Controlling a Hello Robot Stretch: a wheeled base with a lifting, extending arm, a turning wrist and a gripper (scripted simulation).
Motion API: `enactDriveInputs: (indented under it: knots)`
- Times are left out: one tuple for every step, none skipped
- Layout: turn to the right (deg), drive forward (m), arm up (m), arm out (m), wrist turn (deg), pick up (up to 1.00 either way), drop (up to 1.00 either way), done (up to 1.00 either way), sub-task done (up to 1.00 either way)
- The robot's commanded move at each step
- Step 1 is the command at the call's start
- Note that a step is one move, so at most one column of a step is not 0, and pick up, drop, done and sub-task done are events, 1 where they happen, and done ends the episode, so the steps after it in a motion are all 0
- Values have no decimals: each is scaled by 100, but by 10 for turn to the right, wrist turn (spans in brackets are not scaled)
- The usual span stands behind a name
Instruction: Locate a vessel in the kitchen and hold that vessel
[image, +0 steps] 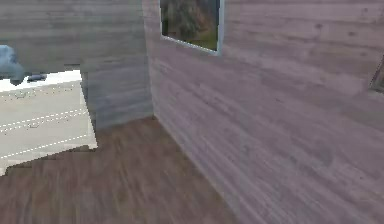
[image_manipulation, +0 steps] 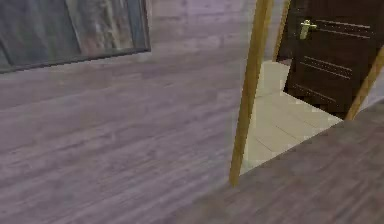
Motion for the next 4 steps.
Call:
enactDriveInputs:
  knots:
    - [450,0,0,0,0,0,0,0,0]
    - [450,0,0,0,0,0,0,0,0]
    - [450,0,0,0,0,0,0,0,0]
    - [0,100,0,0,0,0,0,0,0]
